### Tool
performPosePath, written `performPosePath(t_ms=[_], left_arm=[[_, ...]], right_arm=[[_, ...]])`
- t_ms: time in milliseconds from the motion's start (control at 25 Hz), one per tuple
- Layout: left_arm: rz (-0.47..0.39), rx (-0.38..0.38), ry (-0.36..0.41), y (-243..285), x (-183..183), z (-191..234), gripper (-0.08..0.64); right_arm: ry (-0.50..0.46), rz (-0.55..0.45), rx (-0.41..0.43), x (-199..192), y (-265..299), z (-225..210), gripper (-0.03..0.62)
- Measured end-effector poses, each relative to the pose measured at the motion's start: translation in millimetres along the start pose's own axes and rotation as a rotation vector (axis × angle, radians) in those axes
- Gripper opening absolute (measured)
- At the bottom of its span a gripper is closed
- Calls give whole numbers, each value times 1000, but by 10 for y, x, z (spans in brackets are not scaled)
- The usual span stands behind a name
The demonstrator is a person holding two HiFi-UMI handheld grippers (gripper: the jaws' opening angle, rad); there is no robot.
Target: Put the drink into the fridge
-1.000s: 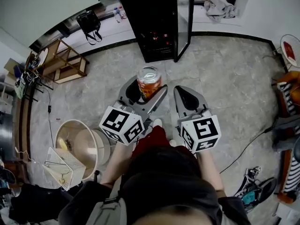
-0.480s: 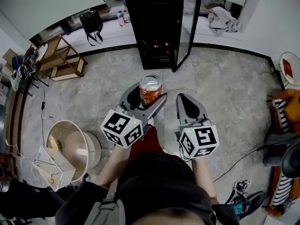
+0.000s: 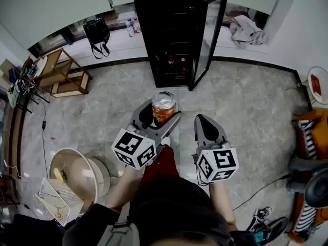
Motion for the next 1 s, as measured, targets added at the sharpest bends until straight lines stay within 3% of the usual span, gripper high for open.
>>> performPosePath(t_ms=[520,1000], left_arm=[[10,4,-39,816,308,1484,345],[17,12,-111,1140,296,2258,345]], right_arm=[[12,72,41,211,1708,-101,18],[6,108,26,289,2591,-164,18]])
Point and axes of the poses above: the fingertips, and each gripper's own axes: y forward along the fingers, z to its left, x out of its top, the point moved 8 cm from there along -y, backward along the fingers, and after that the axes turned 2 degrees about -y, right-handed, at the moved point
